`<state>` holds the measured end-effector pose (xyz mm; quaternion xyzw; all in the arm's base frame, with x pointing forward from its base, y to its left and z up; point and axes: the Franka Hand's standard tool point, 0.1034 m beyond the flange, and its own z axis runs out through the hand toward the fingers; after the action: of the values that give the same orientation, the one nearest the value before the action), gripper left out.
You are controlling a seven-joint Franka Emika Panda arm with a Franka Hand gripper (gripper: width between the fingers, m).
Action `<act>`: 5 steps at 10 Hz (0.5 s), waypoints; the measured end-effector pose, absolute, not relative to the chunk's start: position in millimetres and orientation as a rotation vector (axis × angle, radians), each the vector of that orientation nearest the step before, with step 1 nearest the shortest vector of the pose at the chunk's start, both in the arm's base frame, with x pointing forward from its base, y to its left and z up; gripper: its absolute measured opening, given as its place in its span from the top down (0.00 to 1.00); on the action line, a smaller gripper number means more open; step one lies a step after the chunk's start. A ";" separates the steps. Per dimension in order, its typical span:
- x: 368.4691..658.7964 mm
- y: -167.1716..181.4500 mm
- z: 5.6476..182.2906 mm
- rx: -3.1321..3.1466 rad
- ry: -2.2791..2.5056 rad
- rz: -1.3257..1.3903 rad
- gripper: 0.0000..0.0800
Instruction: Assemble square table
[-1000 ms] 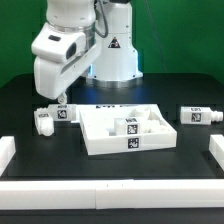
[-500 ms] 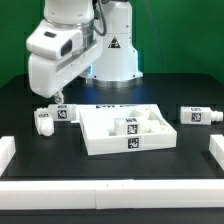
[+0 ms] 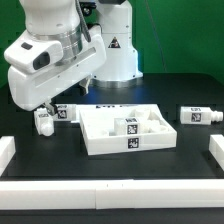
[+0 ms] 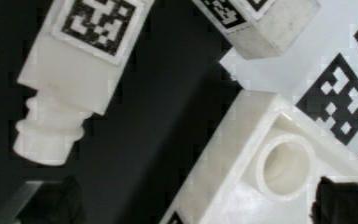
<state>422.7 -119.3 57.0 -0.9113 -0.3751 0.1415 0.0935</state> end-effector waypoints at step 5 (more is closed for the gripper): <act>445.6 -100.0 29.9 -2.847 -0.702 0.223 0.19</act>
Offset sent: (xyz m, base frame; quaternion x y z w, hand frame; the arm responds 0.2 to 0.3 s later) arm 0.0444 0.0380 -0.0205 -0.0552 0.1305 0.2305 0.9627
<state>445.6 -100.0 29.9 -0.9633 -0.2374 0.0755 0.1001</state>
